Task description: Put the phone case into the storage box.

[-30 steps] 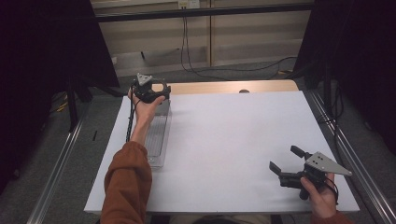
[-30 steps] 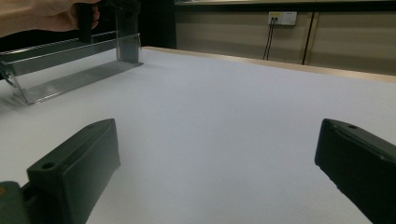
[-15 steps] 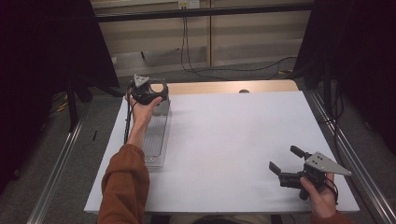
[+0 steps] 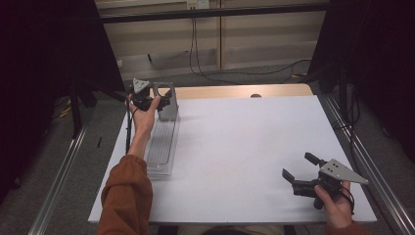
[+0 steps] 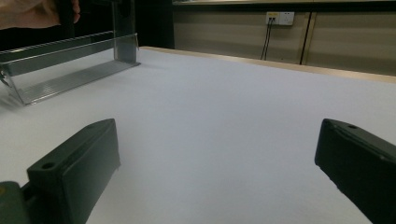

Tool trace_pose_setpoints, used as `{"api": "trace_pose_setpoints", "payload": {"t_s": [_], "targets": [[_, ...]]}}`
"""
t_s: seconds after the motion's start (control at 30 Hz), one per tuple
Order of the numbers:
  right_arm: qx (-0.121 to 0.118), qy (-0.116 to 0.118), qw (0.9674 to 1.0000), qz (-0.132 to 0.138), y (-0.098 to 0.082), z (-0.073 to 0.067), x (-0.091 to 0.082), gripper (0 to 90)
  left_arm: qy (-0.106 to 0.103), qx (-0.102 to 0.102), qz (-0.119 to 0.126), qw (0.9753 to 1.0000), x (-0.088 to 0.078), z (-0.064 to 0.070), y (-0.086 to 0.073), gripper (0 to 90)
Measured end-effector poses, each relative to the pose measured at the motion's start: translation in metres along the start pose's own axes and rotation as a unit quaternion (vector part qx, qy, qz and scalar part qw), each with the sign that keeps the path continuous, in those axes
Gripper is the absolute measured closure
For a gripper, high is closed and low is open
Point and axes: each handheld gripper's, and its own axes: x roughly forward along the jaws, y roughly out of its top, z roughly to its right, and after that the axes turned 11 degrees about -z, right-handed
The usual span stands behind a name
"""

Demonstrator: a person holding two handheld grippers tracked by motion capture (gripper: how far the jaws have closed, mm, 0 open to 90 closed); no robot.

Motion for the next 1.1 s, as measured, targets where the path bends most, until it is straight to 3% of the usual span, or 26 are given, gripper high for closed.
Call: {"api": "trace_pose_setpoints", "payload": {"t_s": [0.13, 0.4, 0.57, 0.77, 0.97, 1.07, 1.1], "targets": [[0.000, -0.003, 1.0000, 0.008, 0.000, -0.001, 0.000, 0.0, 0.002, 0.011, 0.002, 0.9999, -0.004, 0.005, -0.004, 2.1], [-0.003, 0.000, 1.0000, 0.003, 0.000, 0.000, 0.000, 0.0, -0.008, 0.014, 0.019, 0.9997, -0.017, 0.013, -0.005, 1.9], [-0.005, -0.001, 1.0000, 0.005, 0.000, 0.000, 0.001, 0.0, -0.037, 0.023, 0.031, 0.9986, -0.024, 0.021, -0.007, 1.8], [-0.002, -0.001, 1.0000, 0.001, -0.001, 0.003, 0.001, 0.0, -0.053, 0.034, 0.034, 0.9974, -0.028, 0.029, -0.010, 1.5], [-0.003, 0.000, 1.0000, 0.001, -0.001, 0.003, 0.002, 0.0, -0.075, 0.019, 0.047, 0.9959, -0.036, 0.033, -0.011, 1.5], [-0.001, -0.001, 1.0000, 0.002, -0.001, 0.003, 0.002, 0.0, -0.094, 0.007, 0.064, 0.9935, -0.042, 0.034, -0.011, 1.6], [0.000, -0.001, 1.0000, 0.002, -0.001, 0.003, 0.002, 0.0, -0.092, 0.009, 0.064, 0.9937, -0.045, 0.035, -0.011, 1.5]]}}
